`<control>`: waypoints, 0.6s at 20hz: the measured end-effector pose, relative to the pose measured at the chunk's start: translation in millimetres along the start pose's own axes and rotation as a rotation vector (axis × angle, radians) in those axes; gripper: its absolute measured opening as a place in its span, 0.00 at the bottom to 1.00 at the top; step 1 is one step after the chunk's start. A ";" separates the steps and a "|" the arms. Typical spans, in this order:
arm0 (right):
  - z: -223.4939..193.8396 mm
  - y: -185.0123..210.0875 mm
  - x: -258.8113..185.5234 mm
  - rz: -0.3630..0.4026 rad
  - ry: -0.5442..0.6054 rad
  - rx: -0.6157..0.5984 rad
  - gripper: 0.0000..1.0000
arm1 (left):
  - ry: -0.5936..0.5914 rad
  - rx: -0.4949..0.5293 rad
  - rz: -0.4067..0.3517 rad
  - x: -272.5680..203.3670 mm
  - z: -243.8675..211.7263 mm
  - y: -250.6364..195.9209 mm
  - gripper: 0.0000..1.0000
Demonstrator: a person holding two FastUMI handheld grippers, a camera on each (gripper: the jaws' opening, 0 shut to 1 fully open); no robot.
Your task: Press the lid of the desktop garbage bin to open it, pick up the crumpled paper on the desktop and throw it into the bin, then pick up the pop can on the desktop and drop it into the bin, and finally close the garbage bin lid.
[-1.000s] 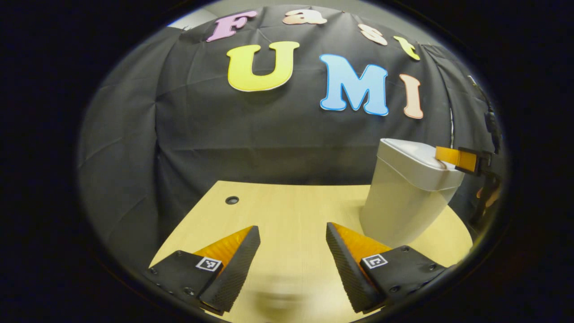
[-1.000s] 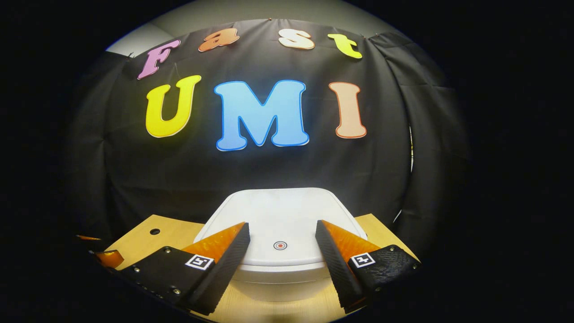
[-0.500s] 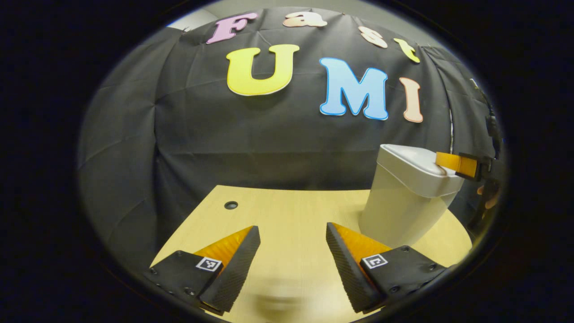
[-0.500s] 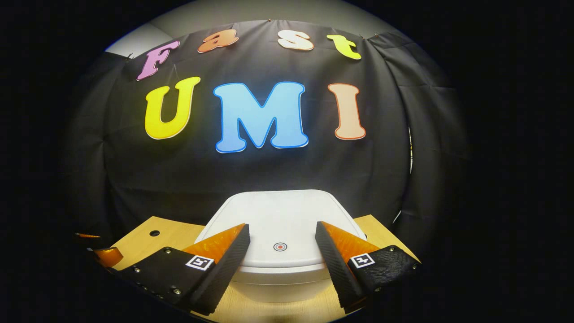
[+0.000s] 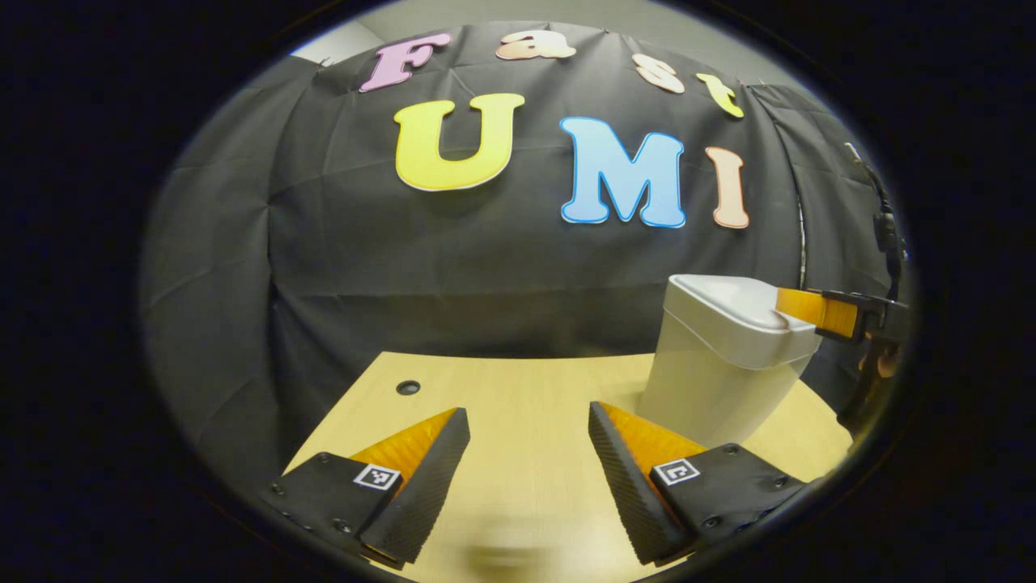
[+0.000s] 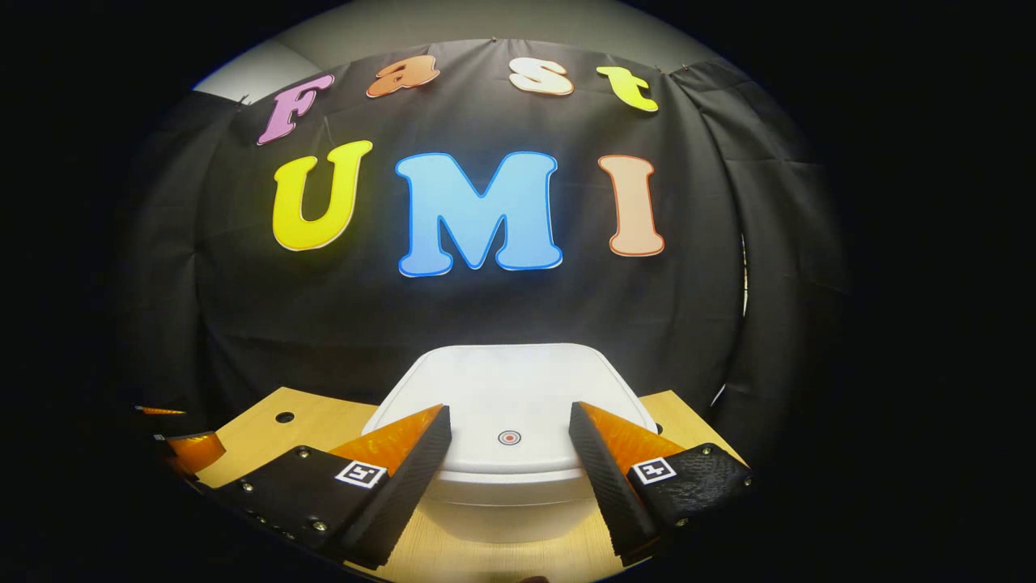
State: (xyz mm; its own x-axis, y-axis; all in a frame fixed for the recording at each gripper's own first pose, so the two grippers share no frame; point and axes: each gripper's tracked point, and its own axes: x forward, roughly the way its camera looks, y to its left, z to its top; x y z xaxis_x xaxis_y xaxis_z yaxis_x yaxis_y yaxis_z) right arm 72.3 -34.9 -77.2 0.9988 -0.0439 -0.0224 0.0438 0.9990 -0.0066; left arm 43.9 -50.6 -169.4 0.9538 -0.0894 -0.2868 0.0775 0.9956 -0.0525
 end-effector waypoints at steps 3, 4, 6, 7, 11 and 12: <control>14.9 14.5 -21.3 0.016 -0.061 -0.049 0.95 | -0.045 -0.002 -0.010 -6.7 24.2 -3.1 1.00; 18.2 20.7 -27.5 0.025 -0.071 -0.056 0.95 | -0.062 0.002 -0.013 -9.6 32.5 -3.1 1.00; 35.4 30.9 -44.2 0.037 -0.085 -0.062 0.94 | -0.101 0.014 -0.019 -16.9 49.7 -3.9 0.98; 39.2 36.0 -49.8 0.039 -0.094 -0.059 0.94 | -0.118 0.019 -0.020 -20.4 57.3 -3.9 0.97; 53.5 51.0 -71.3 0.035 -0.128 -0.035 0.94 | -0.165 0.043 -0.057 -32.0 74.9 -10.1 1.00; 55.5 52.8 -75.4 0.029 -0.134 -0.032 0.94 | -0.169 0.052 -0.073 -34.5 76.6 -13.7 1.00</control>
State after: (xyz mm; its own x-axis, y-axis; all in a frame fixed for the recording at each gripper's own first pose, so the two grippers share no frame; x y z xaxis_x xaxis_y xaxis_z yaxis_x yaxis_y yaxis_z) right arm 0.6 21.4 -20.4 0.9938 -0.0119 0.1105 0.0164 0.9991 -0.0397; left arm 32.2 -59.0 -85.4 0.9800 -0.1597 -0.1190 0.1589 0.9872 -0.0162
